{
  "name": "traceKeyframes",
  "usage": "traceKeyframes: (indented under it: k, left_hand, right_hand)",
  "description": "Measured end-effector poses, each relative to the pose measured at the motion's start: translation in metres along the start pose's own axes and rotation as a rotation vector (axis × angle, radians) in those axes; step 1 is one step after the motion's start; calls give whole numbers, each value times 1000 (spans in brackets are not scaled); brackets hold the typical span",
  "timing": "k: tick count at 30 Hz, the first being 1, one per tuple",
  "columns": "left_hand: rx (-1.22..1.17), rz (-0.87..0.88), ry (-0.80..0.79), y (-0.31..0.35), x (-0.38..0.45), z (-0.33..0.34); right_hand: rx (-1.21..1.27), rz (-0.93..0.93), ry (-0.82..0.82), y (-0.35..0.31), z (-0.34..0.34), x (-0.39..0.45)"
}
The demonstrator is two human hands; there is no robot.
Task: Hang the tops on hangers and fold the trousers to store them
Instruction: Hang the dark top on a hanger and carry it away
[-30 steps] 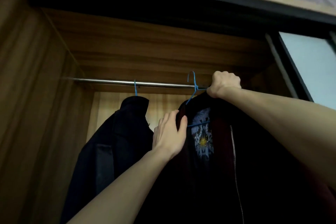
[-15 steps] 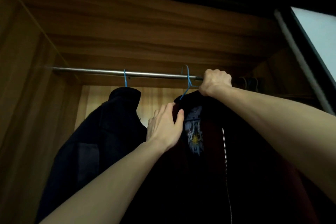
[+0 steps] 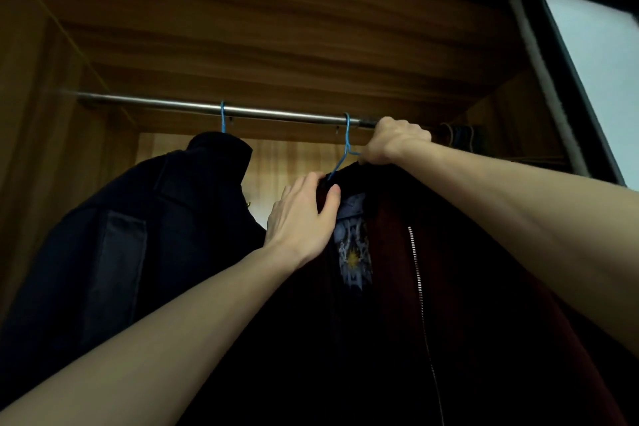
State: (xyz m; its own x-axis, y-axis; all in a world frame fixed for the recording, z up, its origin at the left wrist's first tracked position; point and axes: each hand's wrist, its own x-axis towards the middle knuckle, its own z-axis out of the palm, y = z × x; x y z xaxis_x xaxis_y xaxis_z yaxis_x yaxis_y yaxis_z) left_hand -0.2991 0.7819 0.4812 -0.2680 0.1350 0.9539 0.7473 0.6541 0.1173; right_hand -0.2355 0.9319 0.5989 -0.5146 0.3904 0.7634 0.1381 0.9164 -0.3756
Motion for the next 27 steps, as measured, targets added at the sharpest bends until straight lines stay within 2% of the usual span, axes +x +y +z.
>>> traceKeyframes:
  k: [4, 8, 11, 16, 21, 23, 27]
  left_hand:
    - [-48, 0, -15, 5, -9, -2]
    - [-135, -20, 0, 6, -25, -3]
    - [-186, -26, -20, 5, -41, -8]
    - [-245, -72, -24, 9, -74, -16]
    - [-427, -189, -12, 33, -127, -23]
    - [-492, -219, -12, 52, -155, -24]
    - [-486, -163, -69, 98, -216, -28]
  right_hand:
    - [113, -42, -120, 14, -17, -12]
    - [113, -142, -127, 36, -25, -41]
    - [96, -224, -76, 57, -26, -74]
    - [372, -315, -7, 94, -19, -138]
    - [578, -324, 45, 137, -11, -217]
    - [574, -346, 86, 157, -10, -252]
    - [458, -448, 107, 199, -14, -317]
